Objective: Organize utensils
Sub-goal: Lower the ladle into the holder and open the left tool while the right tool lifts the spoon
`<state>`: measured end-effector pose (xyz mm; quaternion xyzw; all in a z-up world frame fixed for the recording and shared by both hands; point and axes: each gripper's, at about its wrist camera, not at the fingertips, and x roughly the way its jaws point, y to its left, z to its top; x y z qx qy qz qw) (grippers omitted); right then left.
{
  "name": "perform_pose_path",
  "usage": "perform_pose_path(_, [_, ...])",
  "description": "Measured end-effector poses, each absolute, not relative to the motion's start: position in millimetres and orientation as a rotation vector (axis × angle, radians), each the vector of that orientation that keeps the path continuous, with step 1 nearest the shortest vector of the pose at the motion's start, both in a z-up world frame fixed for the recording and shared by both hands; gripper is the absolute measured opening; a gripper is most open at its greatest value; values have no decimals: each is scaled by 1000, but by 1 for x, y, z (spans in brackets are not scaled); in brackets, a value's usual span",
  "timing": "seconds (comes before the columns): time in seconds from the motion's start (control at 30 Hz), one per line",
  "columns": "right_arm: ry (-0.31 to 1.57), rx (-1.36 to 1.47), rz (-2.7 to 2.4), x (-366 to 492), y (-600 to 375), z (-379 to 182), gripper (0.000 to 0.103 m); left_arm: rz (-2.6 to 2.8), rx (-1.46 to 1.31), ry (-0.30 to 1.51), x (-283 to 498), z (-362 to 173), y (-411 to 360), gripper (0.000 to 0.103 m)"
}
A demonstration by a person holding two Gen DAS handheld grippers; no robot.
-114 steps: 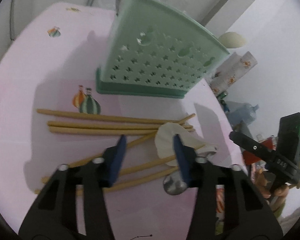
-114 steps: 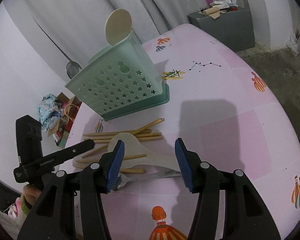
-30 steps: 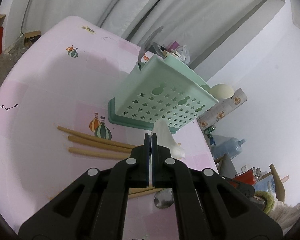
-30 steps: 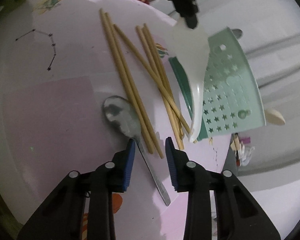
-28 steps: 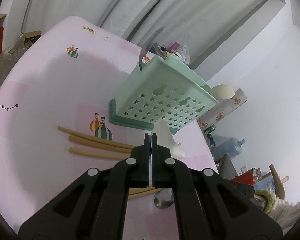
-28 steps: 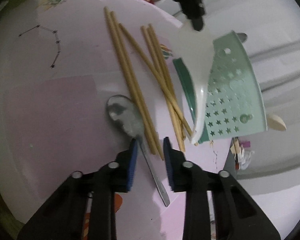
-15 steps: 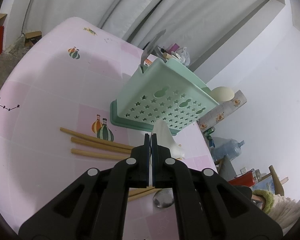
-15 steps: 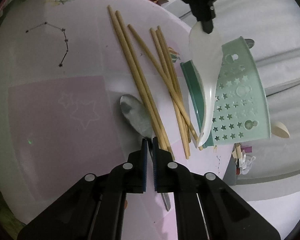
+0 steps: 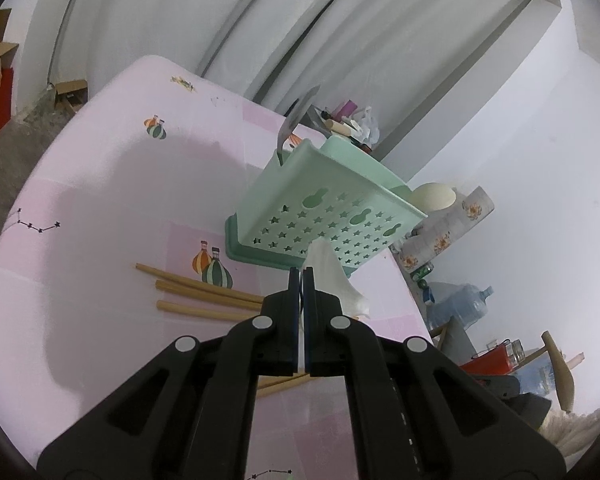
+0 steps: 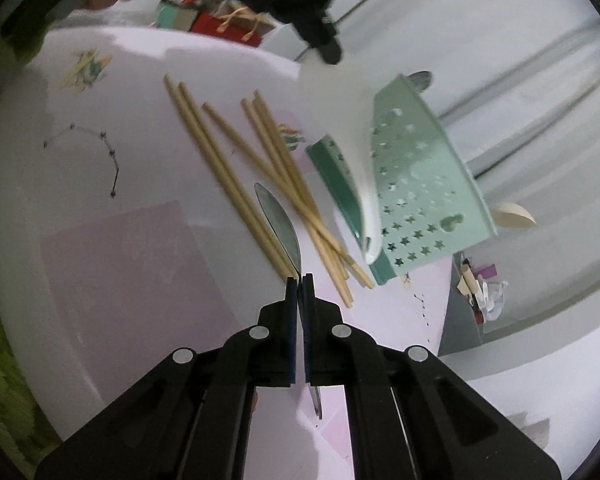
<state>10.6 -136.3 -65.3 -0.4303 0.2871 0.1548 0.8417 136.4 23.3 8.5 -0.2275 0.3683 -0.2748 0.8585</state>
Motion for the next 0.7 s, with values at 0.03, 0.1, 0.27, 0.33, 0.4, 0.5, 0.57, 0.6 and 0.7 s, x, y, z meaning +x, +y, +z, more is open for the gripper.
perform_pose_path(0.03, [600,-882,315,9,-138,-61,2,-575,-477,769,135,10,24,0])
perform_pose_path(0.1, [596,-852,299,9,-141,-57,2,-570,-477,752,131,14,27,0])
perform_pose_path(0.27, [576,-735,241,9,-153,-37,2,-576,-461,678,118,36,34,0])
perform_pose_path(0.33, [563,-686,213,8,-159,-29,2,-581,-453,639,112,49,36,0])
perform_pose_path(0.4, [553,-646,193,8,-163,-23,2,-582,-448,593,108,65,40,0])
perform_pose_path(0.5, [533,-587,167,9,-172,-11,2,-579,-435,506,103,93,46,0])
perform_pose_path(0.57, [518,-554,153,9,-177,-5,3,-570,-405,442,101,112,49,0])
perform_pose_path(0.6, [510,-539,147,10,-179,-2,2,-556,-379,415,101,121,48,0])
perform_pose_path(0.7, [496,-513,140,9,-182,3,2,-474,-246,355,105,143,39,0])
